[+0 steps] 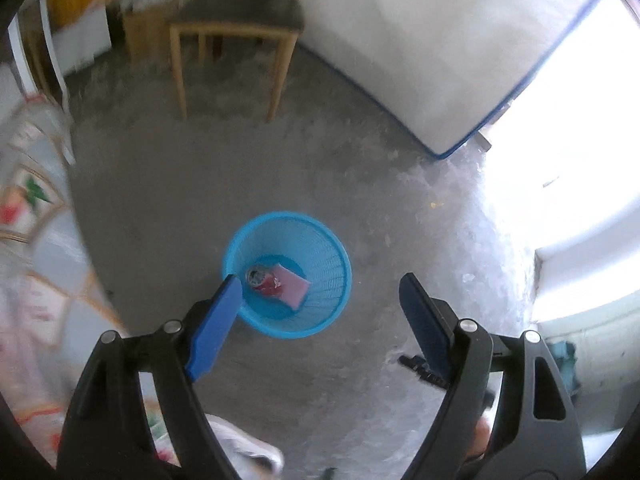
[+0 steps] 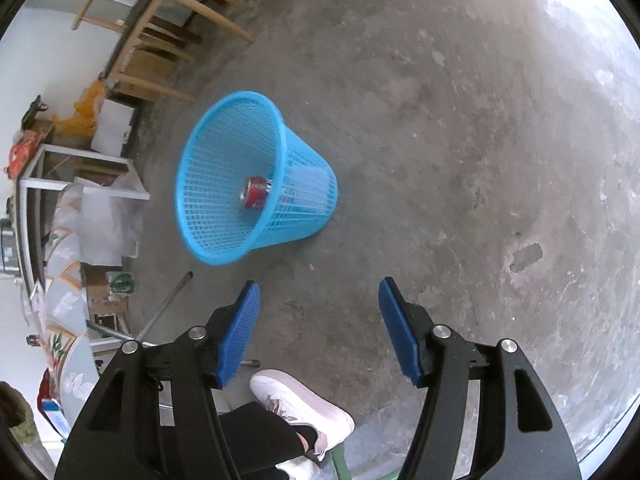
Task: Collect trash
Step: 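Move both grippers back from the basket toward the table, then grasp the blue candy wrapper in the clear tray with the right gripper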
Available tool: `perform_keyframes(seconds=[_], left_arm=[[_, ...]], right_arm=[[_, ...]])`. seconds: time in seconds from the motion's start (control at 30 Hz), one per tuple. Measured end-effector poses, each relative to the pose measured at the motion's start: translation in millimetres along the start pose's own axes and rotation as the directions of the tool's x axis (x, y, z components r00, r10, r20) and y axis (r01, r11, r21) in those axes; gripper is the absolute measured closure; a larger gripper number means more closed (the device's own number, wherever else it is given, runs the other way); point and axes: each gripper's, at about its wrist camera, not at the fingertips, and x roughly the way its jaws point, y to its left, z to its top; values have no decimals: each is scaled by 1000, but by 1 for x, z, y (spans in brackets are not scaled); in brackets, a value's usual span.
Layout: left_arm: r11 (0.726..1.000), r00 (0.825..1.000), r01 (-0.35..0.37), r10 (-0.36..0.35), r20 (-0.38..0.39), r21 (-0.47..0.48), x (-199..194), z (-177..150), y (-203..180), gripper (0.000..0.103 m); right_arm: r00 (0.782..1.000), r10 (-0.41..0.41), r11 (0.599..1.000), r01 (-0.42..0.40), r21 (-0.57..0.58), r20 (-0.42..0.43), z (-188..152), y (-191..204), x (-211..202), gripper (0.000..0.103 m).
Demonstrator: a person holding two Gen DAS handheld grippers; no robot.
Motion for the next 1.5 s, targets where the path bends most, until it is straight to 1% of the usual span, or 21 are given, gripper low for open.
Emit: perform_keyframes(seconds=[0.07, 0.2, 0.23, 0.3, 0.33, 0.37, 0.47, 0.57, 0.6, 0.67, 0.7, 0.73, 0.87, 0.93, 1.0, 1.07, 1.1, 1.2, 1.37, 1.43, 1.5], left_arm=[[999, 999, -17, 17, 30, 31, -28, -10, 0, 26], [995, 993, -53, 44, 105, 80, -94, -51, 8, 22], [995, 991, -64, 54, 125, 79, -112, -63, 13, 21], [994, 982, -95, 84, 170, 58, -145, -85, 28, 20], [993, 976, -115, 105, 193, 40, -160, -96, 36, 20], [990, 967, -141, 134, 218, 18, -175, -106, 45, 20], [970, 923, -228, 243, 298, -85, -226, -149, 78, 19], [946, 890, -263, 314, 330, -192, -259, -189, 106, 19], [939, 883, -268, 329, 335, -215, -266, -199, 112, 19], [918, 864, -289, 373, 340, -272, -279, -224, 126, 18], [903, 851, -303, 401, 340, -304, -287, -241, 136, 18], [892, 842, -309, 418, 342, -330, -293, -254, 141, 18], [857, 824, -291, 451, 344, -425, -310, -305, 160, 18], [843, 816, -289, 465, 344, -454, -309, -324, 165, 18], [825, 804, -294, 486, 342, -482, -310, -351, 173, 18], [807, 792, -302, 509, 337, -507, -306, -369, 177, 18], [801, 789, -303, 515, 335, -516, -303, -376, 178, 18], [791, 797, -291, 511, 322, -538, -289, -399, 184, 18], [797, 795, -313, 517, 316, -517, -262, -417, 180, 18], [804, 797, -323, 516, 314, -500, -253, -420, 176, 18], [807, 801, -328, 513, 308, -491, -247, -423, 174, 18]], right_arm=[[999, 7, 999, -5, -44, 31, -2, 16, -15, 43], [996, 35, 985, -20, -169, 84, -7, 56, -42, 42], [994, 51, 977, -30, -209, 97, -9, 70, -50, 40], [988, 92, 959, -55, -276, 122, -15, 94, -66, 32], [984, 112, 946, -63, -318, 137, -19, 108, -76, 31], [980, 131, 932, -71, -355, 148, -23, 120, -84, 30], [971, 190, 883, -103, -458, 148, -36, 157, -102, 27], [964, 243, 822, -147, -551, 105, -52, 196, -113, 27], [961, 263, 795, -167, -583, 83, -59, 211, -116, 27], [956, 292, 755, -204, -623, 42, -72, 234, -119, 26], [953, 303, 741, -220, -635, 23, -78, 241, -120, 25], [948, 318, 714, -248, -654, -13, -87, 256, -120, 25], [936, 333, 634, -311, -708, -113, -118, 295, -118, 25], [930, 327, 581, -336, -741, -166, -138, 317, -117, 25], [928, 318, 545, -346, -763, -194, -156, 334, -116, 25], [923, 308, 492, -364, -791, -233, -178, 354, -116, 25], [920, 299, 458, -370, -808, -252, -191, 365, -115, 25], [917, 273, 379, -381, -843, -291, -225, 387, -114, 25], [917, 215, 296, -388, -873, -334, -272, 416, -102, 25], [926, 184, 255, -369, -894, -330, -291, 425, -95, 25], [942, 159, 210, -324, -923, -295, -308, 434, -88, 25]])
